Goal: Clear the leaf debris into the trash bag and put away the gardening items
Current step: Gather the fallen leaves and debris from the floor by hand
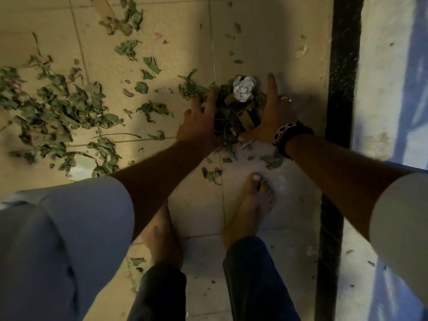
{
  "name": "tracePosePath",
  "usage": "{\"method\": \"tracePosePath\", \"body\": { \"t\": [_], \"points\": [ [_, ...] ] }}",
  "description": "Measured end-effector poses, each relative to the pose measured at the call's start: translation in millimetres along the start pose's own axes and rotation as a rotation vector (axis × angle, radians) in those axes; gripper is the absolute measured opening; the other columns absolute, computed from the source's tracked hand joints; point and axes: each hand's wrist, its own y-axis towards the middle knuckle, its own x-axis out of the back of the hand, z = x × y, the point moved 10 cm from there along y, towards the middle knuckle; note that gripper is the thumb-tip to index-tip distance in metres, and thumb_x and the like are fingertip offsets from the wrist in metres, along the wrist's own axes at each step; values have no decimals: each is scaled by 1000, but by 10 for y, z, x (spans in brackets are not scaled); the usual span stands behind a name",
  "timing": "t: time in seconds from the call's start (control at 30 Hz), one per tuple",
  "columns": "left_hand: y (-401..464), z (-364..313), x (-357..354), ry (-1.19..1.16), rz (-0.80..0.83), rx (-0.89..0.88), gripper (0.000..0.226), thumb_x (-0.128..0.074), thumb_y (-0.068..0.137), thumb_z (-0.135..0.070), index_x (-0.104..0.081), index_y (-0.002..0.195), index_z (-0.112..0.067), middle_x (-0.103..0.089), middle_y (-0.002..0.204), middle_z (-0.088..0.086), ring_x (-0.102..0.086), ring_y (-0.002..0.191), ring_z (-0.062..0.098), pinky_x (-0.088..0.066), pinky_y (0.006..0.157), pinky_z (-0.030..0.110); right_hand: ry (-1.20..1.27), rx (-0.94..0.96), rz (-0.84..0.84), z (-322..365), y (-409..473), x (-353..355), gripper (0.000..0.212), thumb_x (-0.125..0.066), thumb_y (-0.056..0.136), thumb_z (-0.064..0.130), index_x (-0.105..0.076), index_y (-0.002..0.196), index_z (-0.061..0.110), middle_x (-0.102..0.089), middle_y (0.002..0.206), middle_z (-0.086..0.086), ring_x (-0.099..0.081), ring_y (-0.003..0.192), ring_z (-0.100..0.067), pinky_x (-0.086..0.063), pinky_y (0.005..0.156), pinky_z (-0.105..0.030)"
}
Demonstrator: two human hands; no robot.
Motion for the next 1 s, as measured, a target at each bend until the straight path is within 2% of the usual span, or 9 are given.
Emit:
{"method": "tracePosePath", "body": {
  "t": [0.13,0.2,0.33,0.43,0.53,0.67,0.73,0.83,1.0],
  "points": [
    [44,-15,-43,-46,51,31,146,-95,58,-31,15,154,-33,-14,156,21,-39,133,47,-46,103,57,-222,78,151,142,173,-31,162,-93,38,54,27,146,36,0,156,-31,-10,144,-48,-28,107,-64],
    [72,-63,-83,-63,40,39,145,-94,57,-33,13,155,-30,-14,154,22,-43,129,47,-48,101,56,-325,141,192,236,193,-156,158,-90,42,59,24,149,34,3,157,-30,-5,145,-48,-24,112,-62],
    [141,-176,-140,-78,-44,9,122,-88,68,-27,-6,158,-23,-22,150,22,-50,122,45,-50,100,52,-378,165,203,282,128,-474,137,-88,59,46,10,154,28,-3,157,-27,-20,142,-47,-31,113,-50],
    [164,-195,-136,-129,-91,-16,106,-85,73,-25,-19,156,-23,-29,146,18,-54,117,42,-51,99,50,-246,147,130,240,142,-547,121,-84,70,38,3,155,29,-9,157,-26,-28,140,-44,-36,111,-47],
    [163,-206,-116,-271,-73,-71,100,-83,74,-28,-25,155,-22,-33,146,17,-53,122,37,-47,105,45,-65,223,142,297,101,-538,112,-81,73,35,-6,155,19,-22,157,-17,-26,141,-38,-28,116,-42],
    [115,-258,-14,-398,-25,-145,94,-84,73,-30,-32,152,-16,-40,145,16,-41,134,31,-39,110,35,245,201,170,301,21,-508,111,-89,62,16,-22,151,11,-37,152,-11,-36,139,-32,-35,113,-47],
    [77,-308,58,-381,-12,-181,90,-84,73,-26,-36,149,-13,-44,144,15,-40,133,30,-36,109,30,375,137,199,278,-58,-558,113,-87,62,10,-18,152,12,-35,153,-10,-36,140,-30,-37,111,-48],
    [-34,-377,176,-334,18,-229,91,-86,72,-26,-38,148,-7,-47,140,18,-41,130,34,-40,109,42,484,96,229,346,-234,-556,111,-82,69,1,-10,153,15,-28,156,-9,-34,141,-29,-38,110,-45],
    [-477,-640,656,-285,64,-275,93,-85,74,-31,-35,149,-6,-45,141,21,-40,132,34,-39,108,40,569,57,239,541,-765,-186,105,-77,74,-4,-9,152,12,-30,155,-13,-38,137,-29,-41,102,-30]
  ]
}}
